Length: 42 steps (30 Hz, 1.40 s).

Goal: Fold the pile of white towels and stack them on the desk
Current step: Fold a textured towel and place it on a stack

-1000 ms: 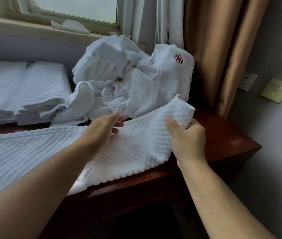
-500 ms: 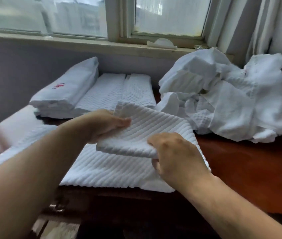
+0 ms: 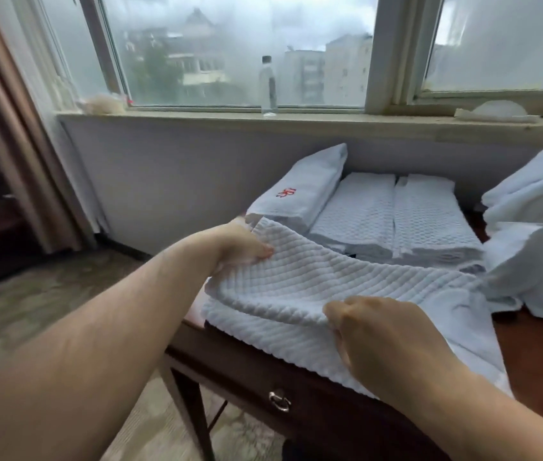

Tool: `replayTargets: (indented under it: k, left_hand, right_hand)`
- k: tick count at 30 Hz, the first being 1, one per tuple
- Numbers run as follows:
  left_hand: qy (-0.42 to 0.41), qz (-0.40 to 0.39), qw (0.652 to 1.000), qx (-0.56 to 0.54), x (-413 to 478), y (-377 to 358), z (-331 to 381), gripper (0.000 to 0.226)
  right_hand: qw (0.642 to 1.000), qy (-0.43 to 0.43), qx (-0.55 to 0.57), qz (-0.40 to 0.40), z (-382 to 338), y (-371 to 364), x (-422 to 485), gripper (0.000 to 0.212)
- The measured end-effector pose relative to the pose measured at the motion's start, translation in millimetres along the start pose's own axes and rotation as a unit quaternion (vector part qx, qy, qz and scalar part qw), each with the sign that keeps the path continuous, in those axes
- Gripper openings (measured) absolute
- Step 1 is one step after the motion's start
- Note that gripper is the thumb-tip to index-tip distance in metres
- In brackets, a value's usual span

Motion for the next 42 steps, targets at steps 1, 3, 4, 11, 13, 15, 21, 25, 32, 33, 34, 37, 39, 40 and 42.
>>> replayTargets:
  k: [1,3,4,11,13,15,21,25,32,33,34,37,39,40,42]
  left_hand:
    - [0.006,0.011,1.000,0.017,2,1,-5,0.044]
    - [0.029,0.022,0.997,0.067,3,1,-14,0.040]
    - [0.038,0.025,0.994,0.096,5,0,-18,0.039]
    - [0.063,0.035,0.966,0.250,19,-15,-29,0.052]
    - [0.055,0.052,0.961,0.268,21,-16,-29,0.049]
    - [0.048,0.075,0.956,0.279,21,-18,-29,0.046]
    - [-0.067,0.235,0.933,0.265,16,-38,-25,0.036]
    - [-0.260,0.061,0.927,0.263,11,-74,-11,0.049]
    - [-0.205,-0.011,0.907,0.369,20,-100,-19,0.068]
    - [-0.205,-0.008,0.905,0.372,19,-101,-20,0.068]
    - [-0.205,-0.006,0.904,0.375,18,-102,-20,0.069]
    - [-0.197,-0.006,0.905,0.376,12,-106,-21,0.070]
    - [-0.189,-0.004,0.908,0.373,9,-108,-21,0.070]
    - [-0.186,-0.003,0.909,0.373,7,-109,-20,0.071]
    - [-0.183,0.000,0.909,0.374,4,-111,-20,0.073]
  right_hand:
    - [1.000,0.007,-0.007,-0.011,-2,0,2,0.027]
    - [0.999,0.024,-0.012,-0.018,-5,1,3,0.036]
    - [0.999,0.029,-0.009,-0.011,-6,0,4,0.038]
    - [0.996,0.070,0.042,-0.032,-8,-15,9,0.017]
    - [0.994,0.057,0.067,-0.065,-5,-14,10,0.045]
    - [0.988,0.045,0.115,-0.090,3,-11,11,0.058]
    - [0.988,-0.060,0.139,-0.025,41,-15,14,0.044]
    - [0.973,-0.128,0.126,-0.143,64,-39,4,0.075]
    - [0.972,-0.120,0.132,-0.152,88,-52,-4,0.082]
    - [0.973,-0.118,0.133,-0.147,87,-53,-6,0.082]
    - [0.973,-0.118,0.137,-0.142,87,-53,-9,0.081]
    - [0.966,-0.175,0.154,-0.115,90,-51,-21,0.077]
    - [0.945,-0.258,0.189,-0.072,94,-50,-33,0.079]
    - [0.924,-0.298,0.233,-0.051,96,-49,-40,0.083]
    - [0.861,-0.354,0.366,0.006,99,-45,-56,0.090]
Point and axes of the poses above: each hand's wrist, its own x-axis towards the middle knuckle, its own y-axis out of the back of the hand, z = x × y, the point moved 1 cm from there along x, towards the middle knuckle, and after that the axes turned 7 degrees about -z, right-handed, at the moved point
